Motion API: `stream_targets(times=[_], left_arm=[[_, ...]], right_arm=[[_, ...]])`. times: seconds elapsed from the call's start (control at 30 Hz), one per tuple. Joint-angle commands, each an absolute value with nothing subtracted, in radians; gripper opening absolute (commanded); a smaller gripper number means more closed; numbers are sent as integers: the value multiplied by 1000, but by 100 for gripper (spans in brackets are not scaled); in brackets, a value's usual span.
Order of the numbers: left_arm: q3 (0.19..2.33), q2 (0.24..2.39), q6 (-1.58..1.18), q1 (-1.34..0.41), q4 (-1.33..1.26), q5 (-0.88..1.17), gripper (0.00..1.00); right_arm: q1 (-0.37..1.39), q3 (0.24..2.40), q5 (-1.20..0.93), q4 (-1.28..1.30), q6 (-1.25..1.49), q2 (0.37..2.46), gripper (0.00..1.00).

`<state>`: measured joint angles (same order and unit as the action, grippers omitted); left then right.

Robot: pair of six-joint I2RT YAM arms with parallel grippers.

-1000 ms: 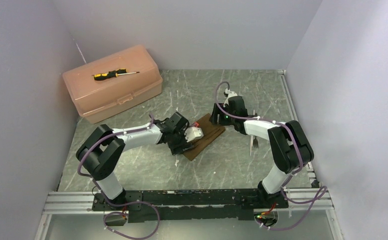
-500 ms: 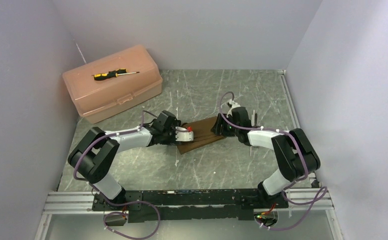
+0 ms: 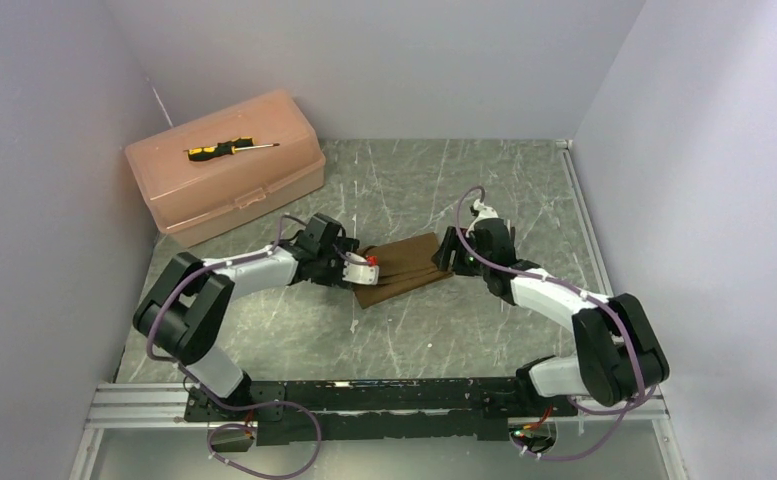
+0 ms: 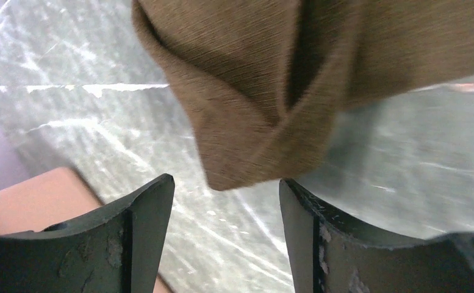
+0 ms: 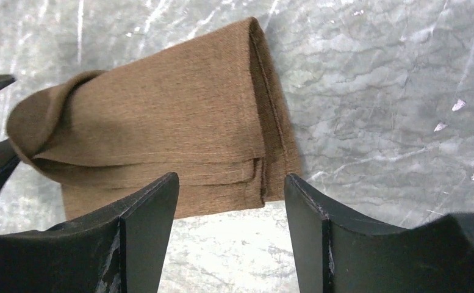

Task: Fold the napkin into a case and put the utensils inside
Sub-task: Rotate the 2/3-rectangle-folded napkin at the center of the board.

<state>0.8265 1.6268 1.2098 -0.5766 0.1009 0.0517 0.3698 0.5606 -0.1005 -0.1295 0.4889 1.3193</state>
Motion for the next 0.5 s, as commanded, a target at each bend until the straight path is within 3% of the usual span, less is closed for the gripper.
stream_targets(times=[0.0, 0.17, 0.47], left_arm=[[848, 1501, 1094, -589, 335, 274, 70], [746, 1408, 1113, -659, 296, 267, 72], [840, 1441, 882, -722, 210, 209, 71]], right_arm=[[366, 625, -90, -104, 462, 1386, 69], [351, 668, -164, -152, 448, 1488, 71], [351, 653, -216, -186, 439, 1536, 75]])
